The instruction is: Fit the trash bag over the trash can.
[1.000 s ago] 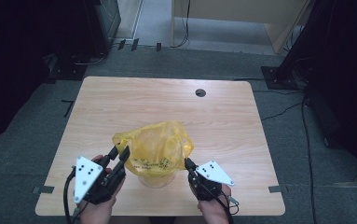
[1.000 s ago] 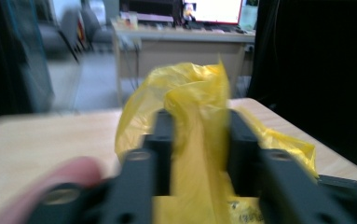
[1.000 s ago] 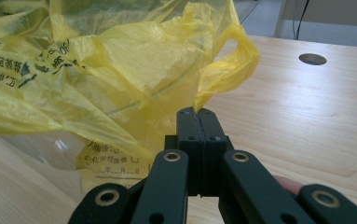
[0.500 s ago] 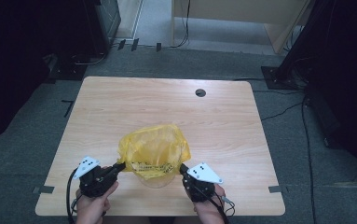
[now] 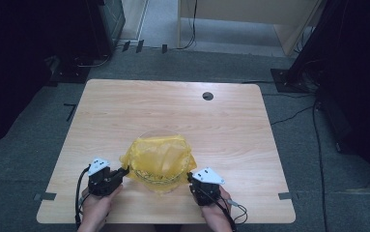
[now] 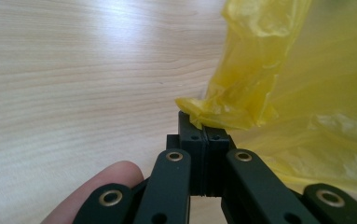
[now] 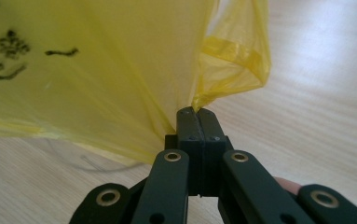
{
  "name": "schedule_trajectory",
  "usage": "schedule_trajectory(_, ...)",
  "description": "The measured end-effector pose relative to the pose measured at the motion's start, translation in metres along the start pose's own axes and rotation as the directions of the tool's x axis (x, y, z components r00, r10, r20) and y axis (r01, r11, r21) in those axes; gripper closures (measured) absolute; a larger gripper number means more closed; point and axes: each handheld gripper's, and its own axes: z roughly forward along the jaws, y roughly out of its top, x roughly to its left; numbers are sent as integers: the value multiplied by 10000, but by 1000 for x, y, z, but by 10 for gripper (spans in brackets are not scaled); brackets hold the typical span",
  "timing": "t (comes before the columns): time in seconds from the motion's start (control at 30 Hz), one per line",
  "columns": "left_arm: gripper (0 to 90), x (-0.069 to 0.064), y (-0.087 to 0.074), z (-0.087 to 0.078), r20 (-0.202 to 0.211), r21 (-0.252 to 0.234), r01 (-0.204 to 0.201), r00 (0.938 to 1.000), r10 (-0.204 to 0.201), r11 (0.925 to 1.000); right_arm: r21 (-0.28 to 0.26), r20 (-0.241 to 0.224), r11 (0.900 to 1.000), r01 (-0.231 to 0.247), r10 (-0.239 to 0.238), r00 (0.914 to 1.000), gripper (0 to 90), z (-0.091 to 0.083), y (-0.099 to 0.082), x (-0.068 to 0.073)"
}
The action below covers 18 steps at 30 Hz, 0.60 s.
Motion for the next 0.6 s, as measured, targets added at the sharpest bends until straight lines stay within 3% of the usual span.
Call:
schedule_trajectory(0.17,887,-5,7,12,-394,-64,-173,9991,170,9998,77,-75,9998,174,-173,9998,900,5,-1,0)
schedule_trajectory(0.2,831,-5,7,12,-394,-64,-173,9991,170,9998,77,-75,9998,174,-173,9998,900,5,-1,0)
schedule_trajectory(0.23,736,-6,10,8,-59,-305,-167,9998,166,9994,-138,-613,9998,159,-167,9980,755,1,-2,-6)
schedule_trajectory(0.3,616,-5,12,0,83,-619,-137,9999,143,9980,-542,-994,9985,-27,-27,9950,632,-7,-2,-16)
schedule_trajectory(0.43,496,-2,16,-14,86,-1115,184,9998,-175,9936,-1538,-1232,9865,-558,369,9917,587,-28,5,-39)
schedule_trajectory(0.6,395,-4,33,-28,-619,-1656,-228,9980,126,9859,-2628,-980,9626,-659,413,9943,580,-48,25,-45)
